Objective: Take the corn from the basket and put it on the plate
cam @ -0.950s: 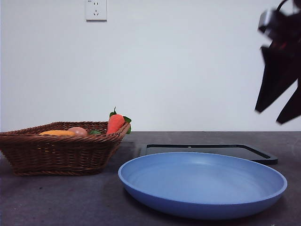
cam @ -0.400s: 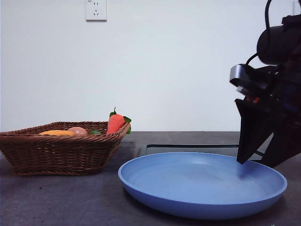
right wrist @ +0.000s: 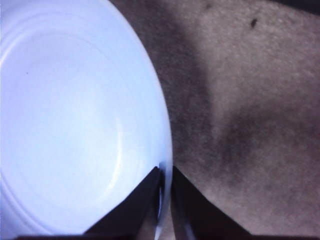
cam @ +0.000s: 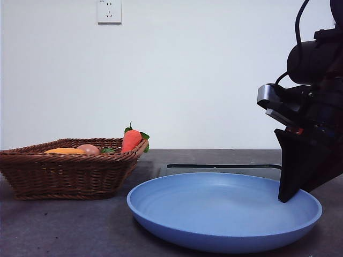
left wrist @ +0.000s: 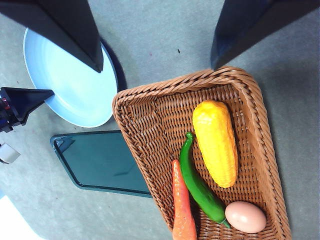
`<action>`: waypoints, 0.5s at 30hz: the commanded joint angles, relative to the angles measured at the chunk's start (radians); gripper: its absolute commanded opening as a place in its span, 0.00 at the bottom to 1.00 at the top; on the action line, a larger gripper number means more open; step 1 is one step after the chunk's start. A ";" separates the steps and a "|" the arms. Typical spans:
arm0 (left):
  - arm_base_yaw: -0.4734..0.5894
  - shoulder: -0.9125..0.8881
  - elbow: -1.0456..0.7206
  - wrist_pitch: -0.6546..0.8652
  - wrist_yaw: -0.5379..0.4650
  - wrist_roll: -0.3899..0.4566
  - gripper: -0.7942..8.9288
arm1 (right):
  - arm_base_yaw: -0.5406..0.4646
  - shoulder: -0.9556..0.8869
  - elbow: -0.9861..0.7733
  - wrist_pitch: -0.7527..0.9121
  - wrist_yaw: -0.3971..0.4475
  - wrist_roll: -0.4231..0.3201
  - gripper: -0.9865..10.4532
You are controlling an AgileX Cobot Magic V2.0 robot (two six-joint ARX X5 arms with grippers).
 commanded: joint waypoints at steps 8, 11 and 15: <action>-0.046 0.143 0.108 0.011 -0.005 0.003 0.44 | 0.003 -0.062 0.069 -0.051 -0.025 0.021 0.09; -0.078 0.217 0.155 0.012 -0.050 0.007 0.44 | 0.003 -0.116 0.110 -0.078 -0.024 0.043 0.09; -0.135 0.333 0.222 0.012 -0.137 0.011 0.44 | 0.002 -0.195 0.185 -0.134 0.000 0.045 0.09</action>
